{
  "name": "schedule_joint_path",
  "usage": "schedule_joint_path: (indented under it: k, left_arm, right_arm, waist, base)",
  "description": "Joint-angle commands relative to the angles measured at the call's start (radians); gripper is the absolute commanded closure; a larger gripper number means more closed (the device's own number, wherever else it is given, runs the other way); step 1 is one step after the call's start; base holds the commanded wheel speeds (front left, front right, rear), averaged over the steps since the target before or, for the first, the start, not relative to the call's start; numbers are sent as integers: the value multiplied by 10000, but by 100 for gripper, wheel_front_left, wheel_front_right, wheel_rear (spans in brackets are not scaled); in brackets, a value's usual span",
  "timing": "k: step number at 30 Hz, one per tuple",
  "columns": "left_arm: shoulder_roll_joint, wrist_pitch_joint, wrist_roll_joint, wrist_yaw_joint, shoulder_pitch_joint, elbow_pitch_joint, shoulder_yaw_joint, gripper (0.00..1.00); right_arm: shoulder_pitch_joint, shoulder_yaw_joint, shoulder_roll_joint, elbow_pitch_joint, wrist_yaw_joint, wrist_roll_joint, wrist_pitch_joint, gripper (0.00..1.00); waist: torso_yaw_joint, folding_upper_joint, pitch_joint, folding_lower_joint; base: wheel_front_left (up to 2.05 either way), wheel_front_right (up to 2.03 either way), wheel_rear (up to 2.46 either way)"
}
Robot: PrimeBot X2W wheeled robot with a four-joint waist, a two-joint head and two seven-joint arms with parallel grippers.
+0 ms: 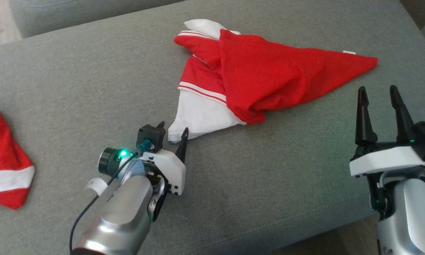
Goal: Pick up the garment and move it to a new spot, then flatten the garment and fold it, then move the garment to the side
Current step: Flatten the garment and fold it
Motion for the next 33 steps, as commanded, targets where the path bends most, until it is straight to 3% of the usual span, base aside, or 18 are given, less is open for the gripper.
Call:
schedule_joint_path:
  k: [1,7,8,9,18,23,28,33]
  left_arm:
    - [77,48,-87,65,-574,166,118,0]
    - [77,375,-669,-245,-855,958,-360,0]
    - [77,409,-777,-278,-894,1009,-441,37]
    - [77,397,-899,-280,-934,1041,-486,100]
    - [77,-433,-2099,229,-1191,485,-18,100]
    - [77,-497,-2019,564,-973,-897,971,100]
    - [77,-501,-1656,514,-221,-2184,1625,100]
    - [77,-502,-1543,323,212,-2702,1634,100]
  right_arm:
    - [-245,278,-28,-406,19,99,-121,0]
    - [-295,187,-27,-381,19,87,-178,0]
    - [-315,146,-27,-375,19,65,-185,0]
    - [-337,99,-27,-369,19,52,-193,0]
    - [-559,-347,-26,-344,19,-227,-177,0]
    - [-710,-320,-26,-397,19,-624,118,0]
    - [-976,-413,-61,-467,19,-923,482,0]
    - [-1283,-101,-324,-332,19,-963,936,0]
  waist:
    - [-179,0,84,0]
    - [-340,0,136,0]
    - [-337,0,150,0]
    - [-329,0,158,0]
    - [87,0,68,0]
    - [624,0,-43,0]
    - [1185,0,-95,0]
    - [1618,0,-20,0]
  base:
    - [0,0,0]
    - [0,0,0]
    - [0,0,0]
    - [0,0,0]
    - [0,0,0]
    - [0,0,0]
    - [0,0,0]
    - [0,0,0]
